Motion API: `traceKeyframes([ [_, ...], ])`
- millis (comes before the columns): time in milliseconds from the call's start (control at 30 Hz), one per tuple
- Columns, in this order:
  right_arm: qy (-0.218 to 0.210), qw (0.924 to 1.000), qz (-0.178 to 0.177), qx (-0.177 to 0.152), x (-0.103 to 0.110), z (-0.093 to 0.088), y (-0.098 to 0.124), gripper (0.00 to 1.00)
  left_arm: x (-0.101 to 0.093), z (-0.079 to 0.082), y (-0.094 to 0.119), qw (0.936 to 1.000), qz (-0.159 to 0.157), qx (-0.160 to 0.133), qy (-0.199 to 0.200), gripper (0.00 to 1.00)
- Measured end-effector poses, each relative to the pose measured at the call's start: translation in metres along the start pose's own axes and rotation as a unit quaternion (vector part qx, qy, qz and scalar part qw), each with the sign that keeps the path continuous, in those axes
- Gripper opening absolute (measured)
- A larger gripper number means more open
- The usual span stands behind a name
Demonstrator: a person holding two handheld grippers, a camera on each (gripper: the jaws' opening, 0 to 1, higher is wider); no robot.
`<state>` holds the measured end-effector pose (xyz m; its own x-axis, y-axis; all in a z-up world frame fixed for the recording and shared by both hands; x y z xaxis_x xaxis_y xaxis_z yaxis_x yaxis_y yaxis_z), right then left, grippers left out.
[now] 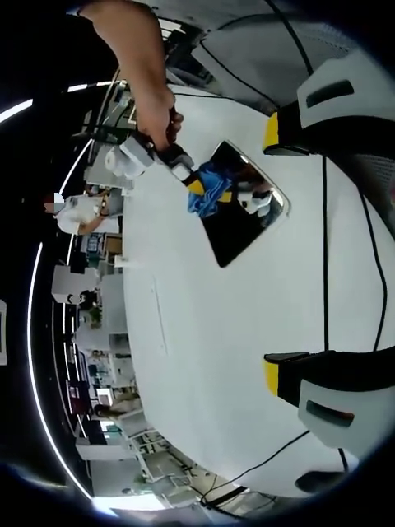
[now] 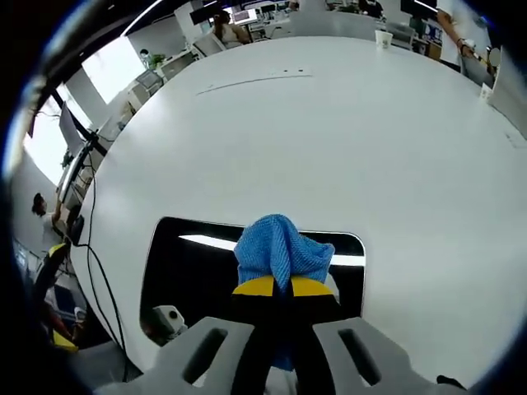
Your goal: Wipe the mirror surface with the cleaning cloth until all visible marks leave the cleaned area.
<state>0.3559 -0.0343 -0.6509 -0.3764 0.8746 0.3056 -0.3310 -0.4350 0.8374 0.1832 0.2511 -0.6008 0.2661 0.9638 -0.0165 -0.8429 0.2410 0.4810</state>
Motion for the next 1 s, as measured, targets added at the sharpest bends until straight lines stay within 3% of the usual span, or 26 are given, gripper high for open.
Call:
traceKeyframes([
  [1000,-0.037,0.9993,0.006,-0.01,0.009,-0.056,0.025,0.0,0.001,-0.006,0.007,0.9998,0.006,-0.005,0.016,0.99],
])
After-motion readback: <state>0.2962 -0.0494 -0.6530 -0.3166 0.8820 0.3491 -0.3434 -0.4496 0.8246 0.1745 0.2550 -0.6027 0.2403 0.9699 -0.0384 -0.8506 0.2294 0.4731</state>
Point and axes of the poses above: the point that each gripper's makers call its tool centre point, and the gripper's own axes: y roughly backward along the fingers, x roughly to its left, z roughly out of its top, the point moved 10 cm from there along y, roughly backward along the fingers, and after that the axes turned 9 degrees about z, right-handed, at the moved point
